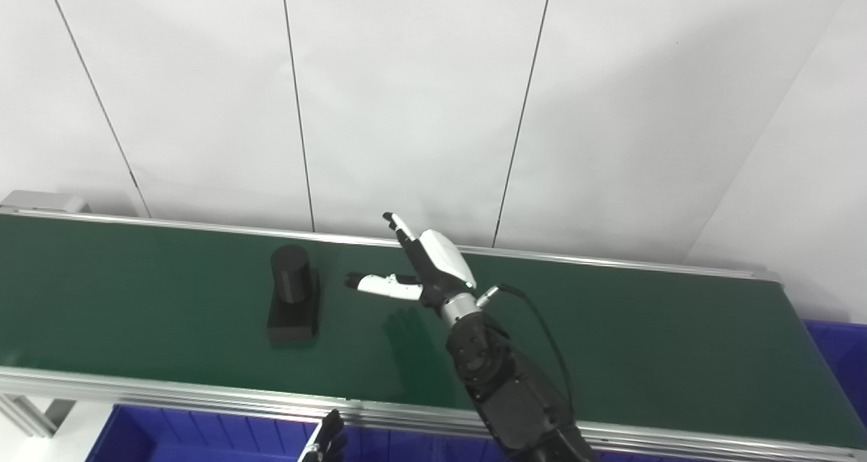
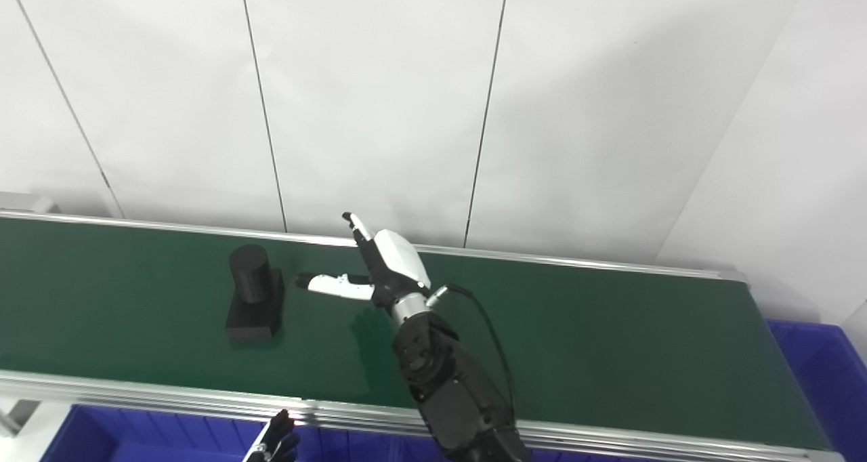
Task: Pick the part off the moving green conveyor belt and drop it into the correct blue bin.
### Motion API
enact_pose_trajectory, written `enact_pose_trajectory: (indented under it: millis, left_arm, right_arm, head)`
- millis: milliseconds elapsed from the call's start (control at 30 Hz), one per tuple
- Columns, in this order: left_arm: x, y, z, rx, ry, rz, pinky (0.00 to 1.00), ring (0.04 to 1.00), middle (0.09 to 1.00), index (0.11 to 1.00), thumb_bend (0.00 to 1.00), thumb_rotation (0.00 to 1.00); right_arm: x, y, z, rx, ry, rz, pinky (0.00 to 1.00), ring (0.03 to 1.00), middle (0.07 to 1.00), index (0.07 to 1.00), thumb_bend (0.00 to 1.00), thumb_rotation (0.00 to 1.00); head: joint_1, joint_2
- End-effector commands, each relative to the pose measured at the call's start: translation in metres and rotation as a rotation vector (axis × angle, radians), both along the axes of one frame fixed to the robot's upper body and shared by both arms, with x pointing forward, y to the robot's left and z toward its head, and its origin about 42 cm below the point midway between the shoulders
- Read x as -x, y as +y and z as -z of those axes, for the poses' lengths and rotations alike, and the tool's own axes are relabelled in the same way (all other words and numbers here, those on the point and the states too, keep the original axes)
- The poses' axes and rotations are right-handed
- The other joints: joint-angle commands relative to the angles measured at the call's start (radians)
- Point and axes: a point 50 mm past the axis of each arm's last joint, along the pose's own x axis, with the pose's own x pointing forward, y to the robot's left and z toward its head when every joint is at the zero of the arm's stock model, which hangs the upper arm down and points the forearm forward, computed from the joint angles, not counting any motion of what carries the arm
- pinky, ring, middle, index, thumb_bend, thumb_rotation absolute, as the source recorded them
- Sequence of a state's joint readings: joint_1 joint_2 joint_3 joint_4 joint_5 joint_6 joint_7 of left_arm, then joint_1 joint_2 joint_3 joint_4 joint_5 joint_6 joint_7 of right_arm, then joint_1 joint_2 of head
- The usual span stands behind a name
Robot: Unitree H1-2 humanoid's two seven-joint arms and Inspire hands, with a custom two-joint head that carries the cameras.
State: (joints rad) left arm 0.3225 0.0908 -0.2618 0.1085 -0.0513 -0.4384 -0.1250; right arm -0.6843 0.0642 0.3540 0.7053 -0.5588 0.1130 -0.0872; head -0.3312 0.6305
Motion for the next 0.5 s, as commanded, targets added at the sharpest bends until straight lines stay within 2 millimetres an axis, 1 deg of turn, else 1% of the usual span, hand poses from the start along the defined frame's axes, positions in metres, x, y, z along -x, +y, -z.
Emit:
enact_pose_trajectory:
  millis: [0,67,167,267,467]
  left_arm:
    - [-0.005,-0.001,-0.008,-0.002,-0.061,0.031,0.95,0.958,0.988,1.000,0.80,1.00]
    - [-0.005,0.000,-0.008,-0.006,-0.061,0.034,0.96,0.965,0.991,1.000,0.81,1.00]
    - [-0.006,0.000,-0.008,-0.012,-0.064,0.037,0.97,0.973,0.997,1.000,0.81,1.00]
    - [-0.007,-0.002,-0.009,-0.010,-0.068,0.030,0.97,0.972,0.998,1.000,0.79,1.00]
    - [-0.005,-0.005,-0.010,-0.013,-0.069,0.041,1.00,0.999,1.000,1.000,0.82,1.00]
  right_arm:
    - [-0.012,0.022,-0.032,-0.029,-0.123,-0.048,0.89,0.922,0.947,0.986,1.00,0.82]
    - [-0.015,0.026,-0.031,-0.020,-0.110,-0.048,0.90,0.926,0.945,0.978,1.00,0.80]
    - [-0.017,0.033,-0.030,0.000,-0.094,-0.044,0.89,0.922,0.946,0.978,1.00,0.79]
    - [-0.020,0.037,-0.030,0.021,-0.084,-0.043,0.88,0.916,0.947,0.987,1.00,0.79]
    - [-0.023,0.040,-0.031,0.033,-0.064,-0.049,0.87,0.915,0.949,0.993,1.00,0.78]
  head:
    - [-0.004,-0.002]
    - [-0.014,-0.004]
    - [-0.014,-0.005]
    - [0.008,-0.001]
    - [0.039,0.007]
